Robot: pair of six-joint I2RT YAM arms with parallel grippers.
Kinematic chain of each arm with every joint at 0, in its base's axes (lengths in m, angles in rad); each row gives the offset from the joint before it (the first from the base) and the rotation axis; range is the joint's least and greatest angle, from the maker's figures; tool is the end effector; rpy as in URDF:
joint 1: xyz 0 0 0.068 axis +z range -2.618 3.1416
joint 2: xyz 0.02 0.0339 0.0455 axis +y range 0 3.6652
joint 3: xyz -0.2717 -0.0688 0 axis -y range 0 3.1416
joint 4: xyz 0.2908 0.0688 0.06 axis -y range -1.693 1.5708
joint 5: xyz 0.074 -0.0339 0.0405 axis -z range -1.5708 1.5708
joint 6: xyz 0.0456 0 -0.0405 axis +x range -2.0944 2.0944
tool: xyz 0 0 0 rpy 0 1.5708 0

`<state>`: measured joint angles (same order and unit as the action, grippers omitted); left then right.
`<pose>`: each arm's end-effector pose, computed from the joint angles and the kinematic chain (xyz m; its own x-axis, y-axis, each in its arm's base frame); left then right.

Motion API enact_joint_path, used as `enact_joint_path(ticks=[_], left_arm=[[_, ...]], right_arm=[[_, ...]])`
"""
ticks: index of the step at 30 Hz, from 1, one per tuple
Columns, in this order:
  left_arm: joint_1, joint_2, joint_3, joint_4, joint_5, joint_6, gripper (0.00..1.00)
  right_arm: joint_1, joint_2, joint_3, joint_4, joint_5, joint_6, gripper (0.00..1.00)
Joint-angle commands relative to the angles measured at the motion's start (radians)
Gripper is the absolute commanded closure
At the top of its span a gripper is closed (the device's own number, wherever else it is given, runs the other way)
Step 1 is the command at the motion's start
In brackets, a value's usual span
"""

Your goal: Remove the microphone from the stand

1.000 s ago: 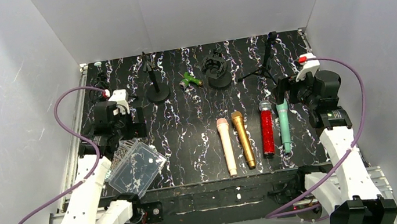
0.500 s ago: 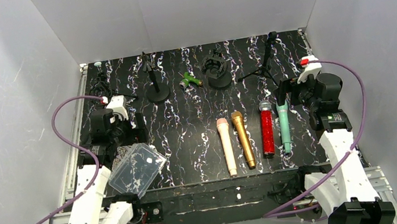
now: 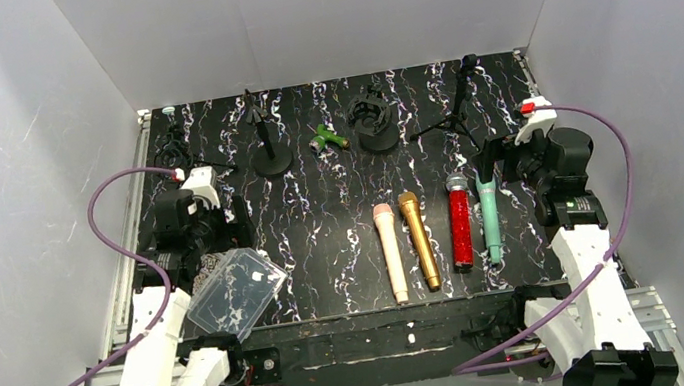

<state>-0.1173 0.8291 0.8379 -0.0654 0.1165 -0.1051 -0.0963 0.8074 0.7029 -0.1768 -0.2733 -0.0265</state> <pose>0.2435 -0.0340 0.3696 -0.0802 -0.0955 -0.9922 0.2243 0.9681 -0.1113 0.2410 -0.0109 0.3064 -0.2718 0.0006 -0.9623 -0.1728 0.9837 0.0494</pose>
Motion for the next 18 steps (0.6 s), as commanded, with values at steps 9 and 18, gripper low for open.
enact_joint_path(ticks=[9,18], left_arm=[[0.018,-0.018,-0.044,-0.025,0.042,0.007,0.01],[0.025,-0.009,-0.066,-0.005,0.039,0.015,0.01]], right_arm=[[-0.018,-0.026,-0.005,0.04,-0.026,0.01,0.06],[-0.021,-0.021,-0.005,0.042,-0.032,0.012,0.06]])
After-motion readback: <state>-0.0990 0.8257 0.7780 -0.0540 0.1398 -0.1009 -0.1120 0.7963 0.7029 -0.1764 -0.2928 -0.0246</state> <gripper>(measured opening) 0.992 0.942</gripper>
